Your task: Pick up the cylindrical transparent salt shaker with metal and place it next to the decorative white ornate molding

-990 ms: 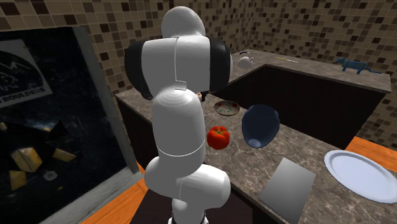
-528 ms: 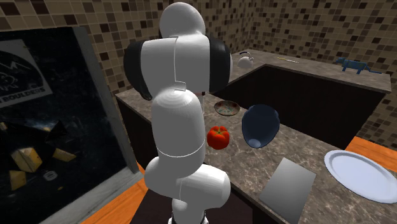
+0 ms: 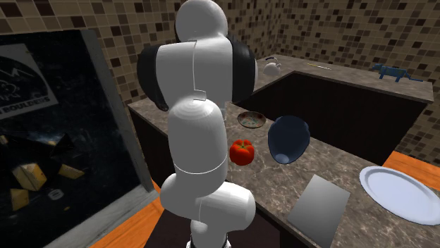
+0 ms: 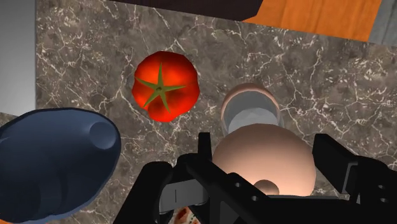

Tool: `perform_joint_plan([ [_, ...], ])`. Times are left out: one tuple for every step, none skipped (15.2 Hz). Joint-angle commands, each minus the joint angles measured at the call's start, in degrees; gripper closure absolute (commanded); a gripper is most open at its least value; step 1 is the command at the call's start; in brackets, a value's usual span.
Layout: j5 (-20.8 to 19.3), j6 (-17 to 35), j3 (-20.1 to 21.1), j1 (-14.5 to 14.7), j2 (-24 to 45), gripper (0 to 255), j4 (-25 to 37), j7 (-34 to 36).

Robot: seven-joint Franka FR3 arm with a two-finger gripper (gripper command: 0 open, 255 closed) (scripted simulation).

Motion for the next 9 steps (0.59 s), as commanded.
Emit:
perform_joint_plan([
  [-0.1,-1.7,0.0,0.0,0.2,255,1.9,-0.1],
  [-0.1,-2.5,0.0,0.0,0.3,255,2.8,-0.2],
  [-0.1,-3.3,0.0,0.0,0.4,255,3.7,-0.2],
  [-0.1,-4.1,0.0,0.0,0.6,255,4.6,-0.2],
  [-0.2,-4.9,0.0,0.0,0.7,255,5.6,-0.2],
  [-0.2,-5.7,0.0,0.0,0.9,255,6.5,-0.3],
  [-0.2,-6.5,0.0,0.0,1.0,255,7.5,-0.3],
  [-0.3,-7.3,0.0,0.0,1.2,255,8.5,-0.3],
  [-0.3,-8.1,0.1,0.0,1.4,255,9.5,-0.3],
])
